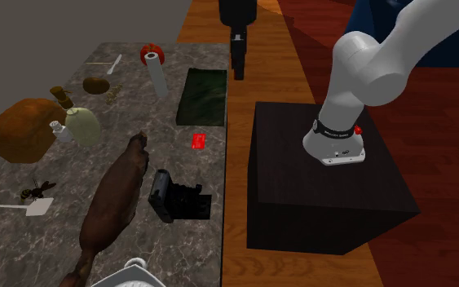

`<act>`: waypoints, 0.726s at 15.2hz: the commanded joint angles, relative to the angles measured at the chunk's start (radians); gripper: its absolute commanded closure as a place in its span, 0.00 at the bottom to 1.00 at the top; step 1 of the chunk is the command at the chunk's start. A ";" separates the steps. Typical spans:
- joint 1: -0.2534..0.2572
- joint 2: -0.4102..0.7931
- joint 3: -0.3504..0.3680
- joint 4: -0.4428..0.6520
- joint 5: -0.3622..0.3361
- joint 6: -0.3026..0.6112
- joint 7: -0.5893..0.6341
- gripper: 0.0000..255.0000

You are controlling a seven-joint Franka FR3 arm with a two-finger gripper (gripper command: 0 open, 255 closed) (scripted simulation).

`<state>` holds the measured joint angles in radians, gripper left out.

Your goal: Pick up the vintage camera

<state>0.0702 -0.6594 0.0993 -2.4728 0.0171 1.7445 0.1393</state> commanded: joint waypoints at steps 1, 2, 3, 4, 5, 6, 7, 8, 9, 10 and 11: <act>0.010 0.046 0.029 -0.014 0.017 0.058 0.036 0.00; 0.014 0.071 0.042 -0.019 0.024 0.087 0.053 0.00; 0.019 0.097 0.056 -0.024 0.031 0.116 0.069 0.00; 0.023 0.125 0.070 -0.026 0.037 0.145 0.086 0.00; 0.026 0.154 0.083 -0.028 0.042 0.174 0.103 0.00; 0.030 0.184 0.097 -0.028 0.046 0.203 0.120 0.00; 0.033 0.215 0.110 -0.026 0.049 0.231 0.137 0.00; 0.036 0.248 0.123 -0.024 0.052 0.260 0.154 0.00; 0.038 0.281 0.137 -0.019 0.053 0.287 0.172 0.00; 0.040 0.316 0.149 -0.014 0.052 0.315 0.190 0.00; 0.042 0.351 0.162 -0.007 0.051 0.341 0.209 0.00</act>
<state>0.1102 -0.3424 0.2485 -2.4763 0.0677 2.0495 0.3295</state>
